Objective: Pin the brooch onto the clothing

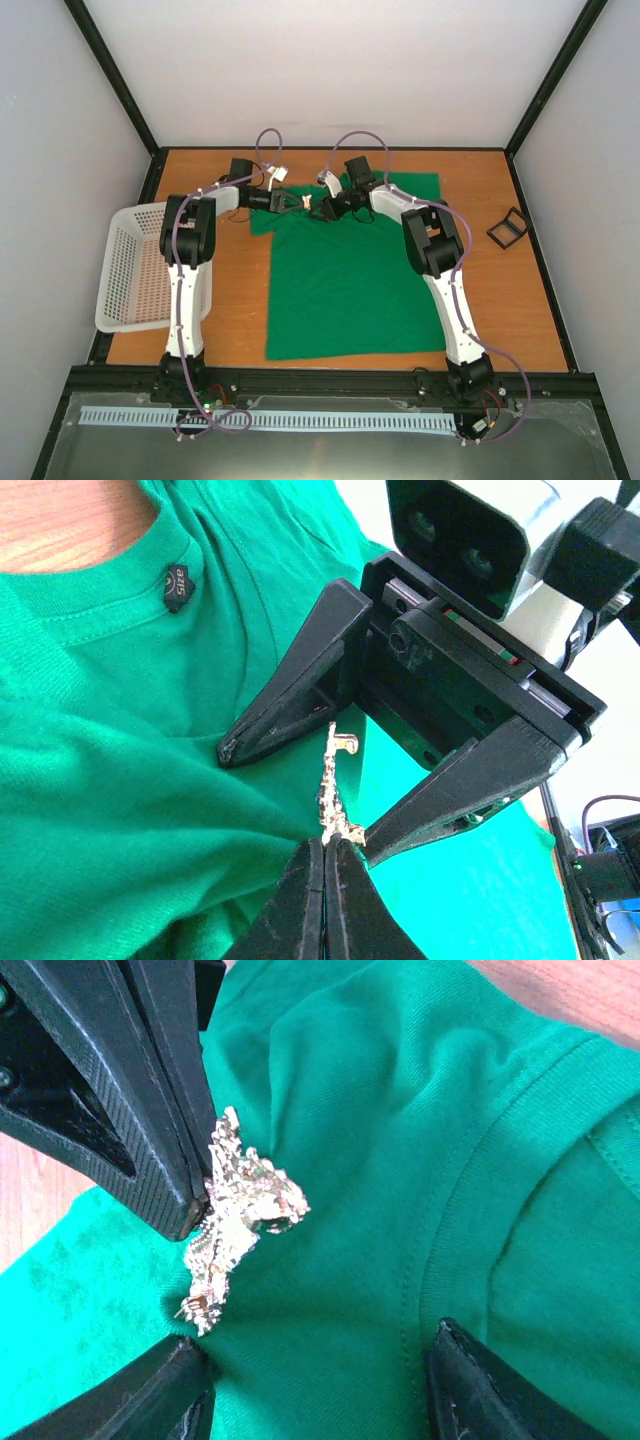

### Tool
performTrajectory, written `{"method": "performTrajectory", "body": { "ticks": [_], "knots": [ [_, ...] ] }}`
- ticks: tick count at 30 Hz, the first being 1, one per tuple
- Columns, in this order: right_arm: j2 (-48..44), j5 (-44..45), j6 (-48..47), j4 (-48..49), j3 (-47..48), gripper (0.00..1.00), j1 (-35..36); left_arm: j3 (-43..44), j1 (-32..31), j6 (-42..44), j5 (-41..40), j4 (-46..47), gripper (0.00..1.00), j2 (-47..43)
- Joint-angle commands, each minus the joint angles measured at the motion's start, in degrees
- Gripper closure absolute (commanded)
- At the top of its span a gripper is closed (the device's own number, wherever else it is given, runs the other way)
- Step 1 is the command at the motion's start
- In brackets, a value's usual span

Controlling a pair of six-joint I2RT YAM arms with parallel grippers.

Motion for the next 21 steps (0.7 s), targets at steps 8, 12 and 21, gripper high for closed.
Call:
{"method": "performTrajectory", "body": {
  "ticks": [8,12,21],
  "knots": [
    [-6.14,-8.15,11.15,17.19,-8.81,0.45,-0.63,-7.74,-2.06,-6.02,-3.23,15.7,0.99,-5.19],
    [-6.13,-9.73,14.43,19.9,-9.55,0.44,-1.19,-8.24,-2.56,-6.09,-4.9,16.97,0.99,-5.1],
    [-5.2,-10.85,20.38,24.4,-10.39,0.44,-2.15,-10.12,-2.99,-7.99,-3.16,18.97,0.99,-5.55]
  ]
}}
